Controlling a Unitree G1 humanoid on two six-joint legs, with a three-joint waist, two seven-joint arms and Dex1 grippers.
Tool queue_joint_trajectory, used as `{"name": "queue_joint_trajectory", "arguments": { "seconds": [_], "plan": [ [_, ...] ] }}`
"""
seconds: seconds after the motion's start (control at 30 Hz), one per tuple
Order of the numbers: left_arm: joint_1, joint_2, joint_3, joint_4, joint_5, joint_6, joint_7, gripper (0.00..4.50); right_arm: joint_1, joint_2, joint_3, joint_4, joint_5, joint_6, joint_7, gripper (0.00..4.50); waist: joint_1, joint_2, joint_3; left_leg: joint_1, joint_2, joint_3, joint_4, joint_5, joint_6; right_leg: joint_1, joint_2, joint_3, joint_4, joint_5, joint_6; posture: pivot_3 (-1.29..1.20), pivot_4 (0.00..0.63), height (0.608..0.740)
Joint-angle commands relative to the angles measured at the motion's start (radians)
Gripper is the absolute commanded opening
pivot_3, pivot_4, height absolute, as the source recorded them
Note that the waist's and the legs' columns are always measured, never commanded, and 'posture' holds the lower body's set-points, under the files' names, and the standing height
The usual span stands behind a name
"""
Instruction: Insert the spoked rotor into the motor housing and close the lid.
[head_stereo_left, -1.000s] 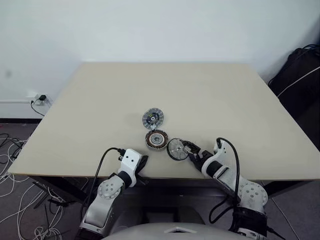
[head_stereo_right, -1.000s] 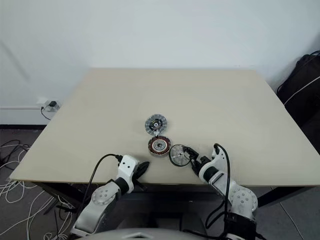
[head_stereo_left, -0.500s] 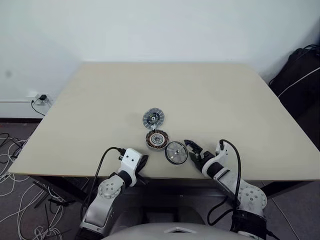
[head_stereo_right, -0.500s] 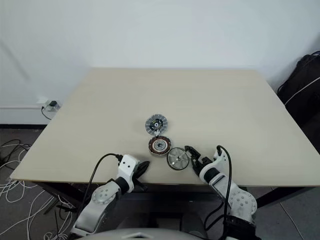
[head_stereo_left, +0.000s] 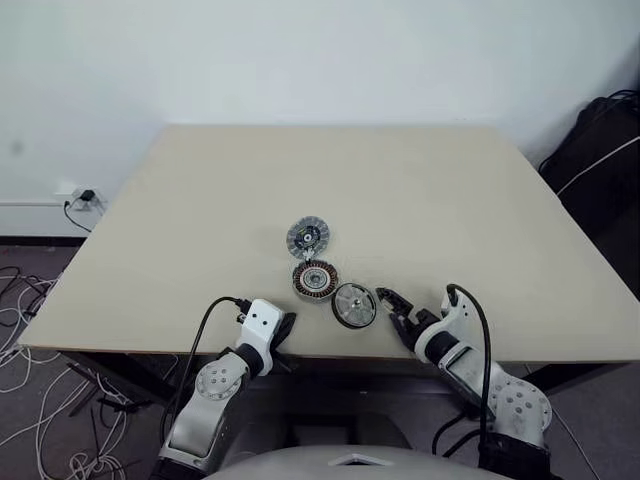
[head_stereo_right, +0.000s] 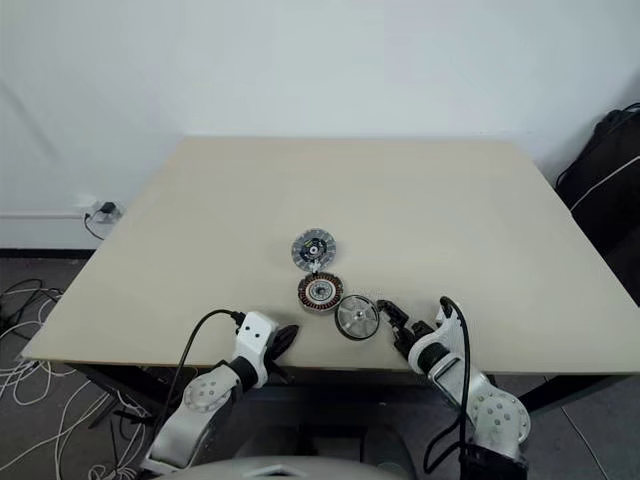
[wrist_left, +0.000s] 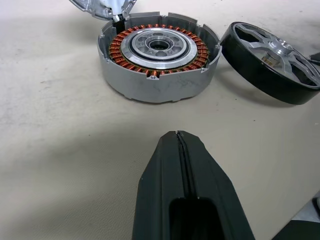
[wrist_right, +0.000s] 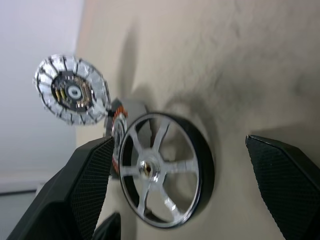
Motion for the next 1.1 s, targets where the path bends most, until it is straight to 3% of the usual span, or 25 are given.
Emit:
{"name": "queue_joint_trajectory", "arguments": {
  "seconds": [0.03,0.5,1.1],
  "plan": [
    [-0.004,-0.002,-0.006,-0.041,-0.002,-0.008,0.002,0.00,0.002,-0.002,0.033,-0.041,0.040,0.044,-0.030,4.48,0.000,0.000,0.000,0.000,0.000,0.000,0.000,0.000,0.000,0.000,0.000,0.000,0.000,0.000,0.000,0.00,0.000,0.740],
    [-0.005,0.002,-0.010,-0.037,-0.003,-0.008,0.005,0.00,0.005,-0.002,0.089,-0.038,0.146,0.097,-0.073,4.48,0.000,0.001,0.000,0.000,0.000,0.000,0.000,0.000,0.000,0.000,0.000,0.000,-0.001,0.000,0.001,0.00,0.000,0.740],
    [-0.008,0.012,-0.010,-0.040,-0.006,-0.006,-0.002,0.00,0.035,0.056,0.037,-0.025,0.156,-0.137,0.103,4.48,0.000,0.002,-0.001,0.000,0.000,0.000,0.000,0.000,0.001,0.000,0.000,0.000,-0.002,0.001,0.001,0.00,0.000,0.740]
  ]
}}
